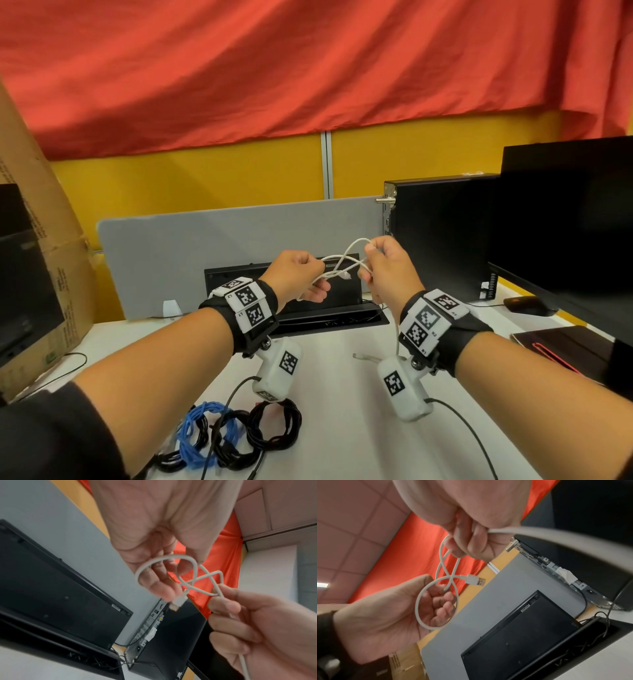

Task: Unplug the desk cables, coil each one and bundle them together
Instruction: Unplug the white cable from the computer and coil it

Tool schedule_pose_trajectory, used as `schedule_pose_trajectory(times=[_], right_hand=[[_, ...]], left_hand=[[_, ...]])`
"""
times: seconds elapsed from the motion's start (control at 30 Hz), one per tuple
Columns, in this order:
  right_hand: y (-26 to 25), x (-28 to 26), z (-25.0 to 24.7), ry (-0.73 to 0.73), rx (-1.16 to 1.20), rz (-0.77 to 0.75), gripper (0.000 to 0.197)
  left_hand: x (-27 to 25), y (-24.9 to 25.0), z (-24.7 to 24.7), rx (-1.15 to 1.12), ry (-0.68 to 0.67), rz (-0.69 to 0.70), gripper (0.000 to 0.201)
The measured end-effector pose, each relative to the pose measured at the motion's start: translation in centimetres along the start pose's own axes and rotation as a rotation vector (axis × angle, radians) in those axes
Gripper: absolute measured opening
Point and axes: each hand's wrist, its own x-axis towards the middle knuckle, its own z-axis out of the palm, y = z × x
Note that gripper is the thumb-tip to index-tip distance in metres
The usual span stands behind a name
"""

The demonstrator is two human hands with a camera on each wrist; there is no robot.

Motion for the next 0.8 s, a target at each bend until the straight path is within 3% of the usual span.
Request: schedule_pose_trajectory(times=[0.13,0.3,0.43,0.53,0.63,0.7,0.8], right_hand=[[0.8,0.8,-0.2,0.111,-0.124,-0.002,0.023],[1.6,1.4,-1.6,0.152,-0.187,0.005,0.018],[2.7,1.9,-3.0,0.183,-0.225,0.063,0.018],[3.6,2.1,-3.8,0.248,-0.223,0.169,0.02],[3.9,2.1,-4.1,0.194,-0.189,0.184,0.02],[3.7,1.8,-3.8,0.15,-0.185,0.159,0.02],[3.1,1.6,-2.9,0.12,-0.192,0.101,0.018]], left_hand=[[-0.6,-0.1,0.6,0.101,-0.172,-0.007,0.019],[-0.1,-0.6,0.0,0.212,0.016,0.089,0.021],[-0.2,-1.2,-1.6,-0.259,0.024,0.131,0.019],[0.2,-1.5,-2.5,-0.505,0.16,0.084,0.02],[1.1,-2.1,-2.9,-0.333,0.343,-0.098,0.015],[1.6,-2.4,-2.6,-0.128,0.364,-0.184,0.016],[1.5,-2.0,-1.3,0.231,0.311,-0.07,0.024]])
